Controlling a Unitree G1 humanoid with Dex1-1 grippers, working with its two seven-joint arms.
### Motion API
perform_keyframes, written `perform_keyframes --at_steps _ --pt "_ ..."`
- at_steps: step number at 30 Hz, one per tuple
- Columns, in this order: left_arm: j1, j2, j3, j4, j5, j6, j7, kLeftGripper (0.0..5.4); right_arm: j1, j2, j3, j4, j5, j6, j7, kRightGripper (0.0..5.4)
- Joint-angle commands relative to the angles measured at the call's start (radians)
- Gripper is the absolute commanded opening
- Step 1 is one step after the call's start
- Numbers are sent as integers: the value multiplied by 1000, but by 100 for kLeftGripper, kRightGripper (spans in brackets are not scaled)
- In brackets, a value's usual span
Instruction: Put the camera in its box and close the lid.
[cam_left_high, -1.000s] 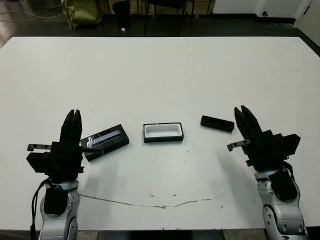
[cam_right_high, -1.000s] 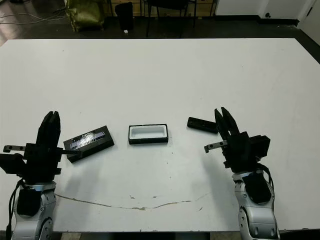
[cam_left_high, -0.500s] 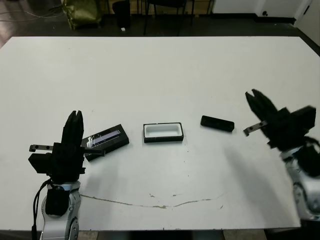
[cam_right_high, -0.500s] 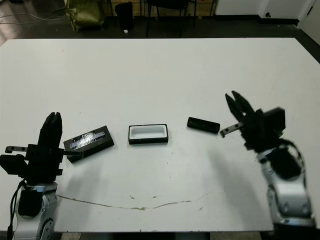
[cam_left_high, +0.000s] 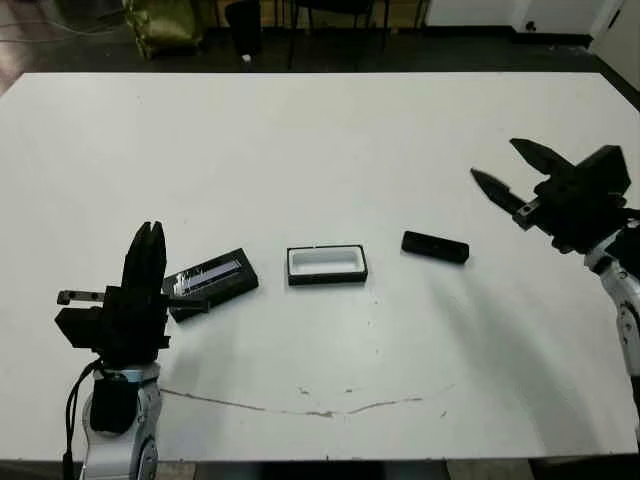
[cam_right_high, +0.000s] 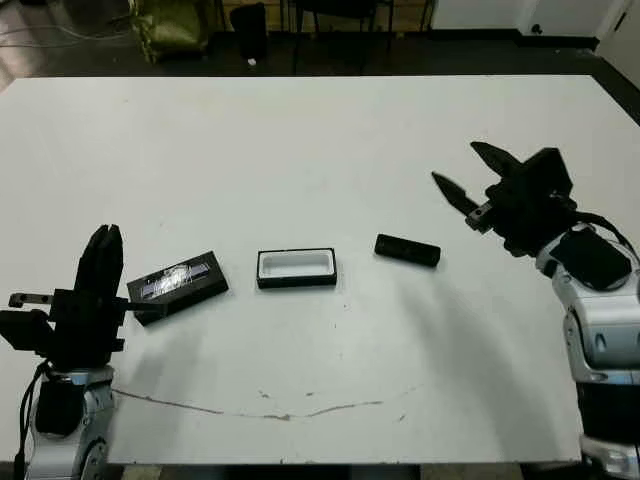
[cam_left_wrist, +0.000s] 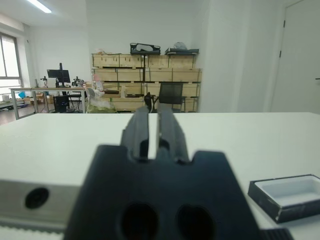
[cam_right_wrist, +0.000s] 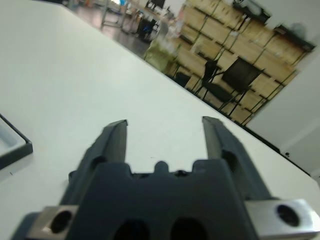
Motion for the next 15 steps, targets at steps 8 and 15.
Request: perform_keyframes --at_steps 8,15 --pt "11 -3 3 16 -4 16 3 0 -132 -6 106 305 -65 -75 162 489" --pt "13 2 3 16 3 12 1 0 -227 -5 151 518 -84 -146 311 440"
